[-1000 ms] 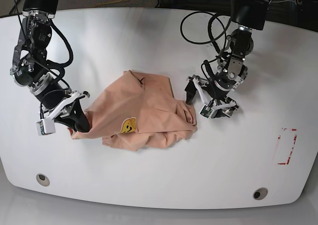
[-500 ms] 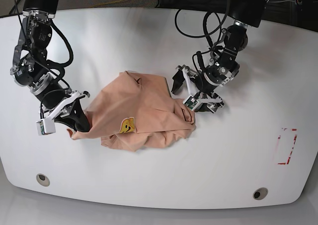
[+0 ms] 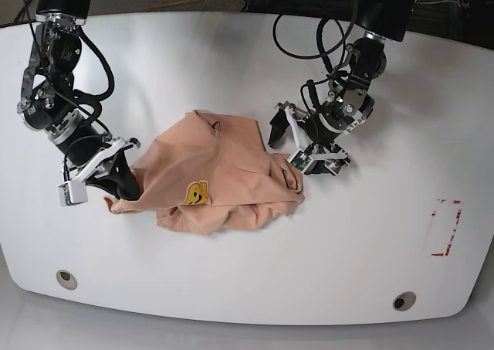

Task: Layout the t-shirt on the table in an organized manner, then fold the t-shirt properly
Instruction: 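Grasp the shirt fold nearest the left gripper with the left gripper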

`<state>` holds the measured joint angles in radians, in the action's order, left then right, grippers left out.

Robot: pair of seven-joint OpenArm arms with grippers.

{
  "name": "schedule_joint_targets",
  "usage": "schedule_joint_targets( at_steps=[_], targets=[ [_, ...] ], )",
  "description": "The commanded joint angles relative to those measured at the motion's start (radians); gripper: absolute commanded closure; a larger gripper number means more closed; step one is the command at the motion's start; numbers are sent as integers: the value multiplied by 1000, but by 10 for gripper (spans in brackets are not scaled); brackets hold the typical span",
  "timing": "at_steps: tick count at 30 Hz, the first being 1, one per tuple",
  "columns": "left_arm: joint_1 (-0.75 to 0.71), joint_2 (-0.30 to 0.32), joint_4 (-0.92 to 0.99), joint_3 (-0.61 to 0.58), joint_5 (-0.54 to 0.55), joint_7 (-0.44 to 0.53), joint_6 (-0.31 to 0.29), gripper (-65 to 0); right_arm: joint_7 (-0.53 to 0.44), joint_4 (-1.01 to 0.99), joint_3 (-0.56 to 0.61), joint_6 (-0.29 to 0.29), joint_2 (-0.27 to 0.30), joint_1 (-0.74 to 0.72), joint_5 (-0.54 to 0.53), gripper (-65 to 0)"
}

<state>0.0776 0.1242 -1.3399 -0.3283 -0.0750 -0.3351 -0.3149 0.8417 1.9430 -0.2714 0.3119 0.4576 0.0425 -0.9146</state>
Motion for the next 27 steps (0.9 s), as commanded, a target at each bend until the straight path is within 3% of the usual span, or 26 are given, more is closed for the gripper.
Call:
schedule_joint_targets(
  at_steps=[1, 11, 15, 20, 27],
  targets=[
    [41, -22, 32, 1, -15, -8, 4, -562, -32, 17, -10, 2, 16, -16, -18, 0],
    [87, -33, 87, 1, -16, -9, 7, -529, -32, 17, -10, 2, 14, -16, -18, 0],
    [89, -33, 86, 7, -19, -11, 9, -409, -32, 17, -12, 2, 14, -16, -18, 0],
    [90, -33, 84, 10, -21, -11, 9, -193, -34, 16, -13, 2, 14, -16, -16, 0],
    [87, -33, 84, 50, -22, -12, 9, -27, -34, 14, -13, 0, 14, -16, -16, 0]
  ],
)
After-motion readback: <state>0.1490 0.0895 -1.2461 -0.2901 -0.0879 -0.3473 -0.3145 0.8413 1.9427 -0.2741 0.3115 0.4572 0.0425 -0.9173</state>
